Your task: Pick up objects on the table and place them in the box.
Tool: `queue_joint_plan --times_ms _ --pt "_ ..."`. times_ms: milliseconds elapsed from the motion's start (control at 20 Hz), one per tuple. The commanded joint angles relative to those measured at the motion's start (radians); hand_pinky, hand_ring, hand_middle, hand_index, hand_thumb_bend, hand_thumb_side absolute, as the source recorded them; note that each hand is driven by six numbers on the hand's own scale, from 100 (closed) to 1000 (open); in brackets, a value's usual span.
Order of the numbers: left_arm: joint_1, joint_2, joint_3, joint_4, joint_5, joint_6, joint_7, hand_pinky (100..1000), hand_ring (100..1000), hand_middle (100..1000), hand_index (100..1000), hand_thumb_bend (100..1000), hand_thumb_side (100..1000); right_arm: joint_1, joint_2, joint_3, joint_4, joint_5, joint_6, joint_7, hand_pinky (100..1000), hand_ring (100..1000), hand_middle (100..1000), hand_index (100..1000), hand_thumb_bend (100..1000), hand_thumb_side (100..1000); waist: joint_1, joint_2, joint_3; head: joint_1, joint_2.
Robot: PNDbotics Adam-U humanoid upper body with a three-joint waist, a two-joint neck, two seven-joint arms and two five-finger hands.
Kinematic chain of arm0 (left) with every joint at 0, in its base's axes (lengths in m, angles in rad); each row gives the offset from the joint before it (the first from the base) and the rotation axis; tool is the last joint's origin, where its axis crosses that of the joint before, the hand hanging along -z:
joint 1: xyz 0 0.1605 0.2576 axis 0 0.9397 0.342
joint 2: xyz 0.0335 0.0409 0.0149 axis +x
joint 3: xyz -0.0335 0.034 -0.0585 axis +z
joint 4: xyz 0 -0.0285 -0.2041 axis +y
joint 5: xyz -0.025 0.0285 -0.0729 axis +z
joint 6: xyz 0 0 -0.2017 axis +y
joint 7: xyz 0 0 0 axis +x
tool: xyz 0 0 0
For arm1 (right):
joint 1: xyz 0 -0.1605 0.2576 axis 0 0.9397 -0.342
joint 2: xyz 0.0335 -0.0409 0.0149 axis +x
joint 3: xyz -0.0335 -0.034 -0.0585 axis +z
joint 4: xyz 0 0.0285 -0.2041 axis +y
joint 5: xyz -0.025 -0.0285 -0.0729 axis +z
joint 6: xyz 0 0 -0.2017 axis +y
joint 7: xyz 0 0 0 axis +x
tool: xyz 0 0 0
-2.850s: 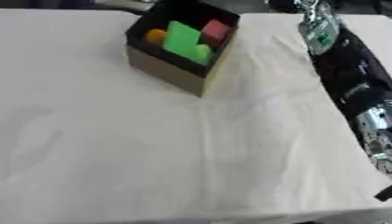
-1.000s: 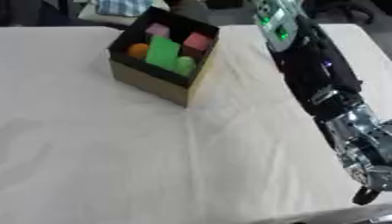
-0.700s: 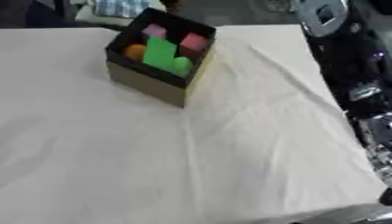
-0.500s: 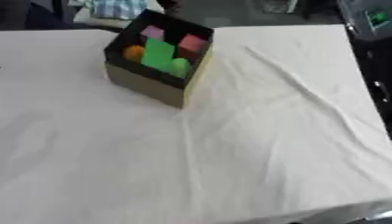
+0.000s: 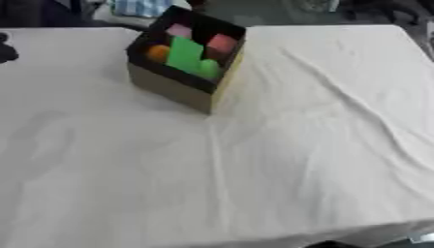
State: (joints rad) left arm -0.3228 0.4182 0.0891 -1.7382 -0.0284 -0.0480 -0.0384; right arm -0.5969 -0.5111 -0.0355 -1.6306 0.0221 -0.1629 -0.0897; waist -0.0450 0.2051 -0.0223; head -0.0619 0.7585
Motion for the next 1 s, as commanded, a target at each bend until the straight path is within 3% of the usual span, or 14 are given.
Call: queue_joint_plan --times_ms 50,400,1000 --pt "0.003 -0.002 0.012 -0.013 0.019 0.001 0.027 841 710 606 752 159 680 0.041 0.032 -0.030 -0.028 -0.032 -0.006 0.015 662 698 720 832 100 482 0.018 -0.033 -0.005 0.025 0.011" --pt "0.037 -0.032 0.009 -0.014 0.039 -0.005 0.046 847 717 605 749 151 695 0.180 0.135 -0.052 -0.021 -0.049 -0.028 0.018 655 687 709 825 100 517 0.026 -0.032 -0.010 0.066 0.011" --pt "0.115 -0.091 0.021 0.024 0.084 0.002 0.069 848 706 590 738 135 718 0.328 0.245 -0.038 -0.039 -0.076 -0.001 0.045 649 671 690 812 100 549 0.028 -0.030 -0.016 0.069 0.011"
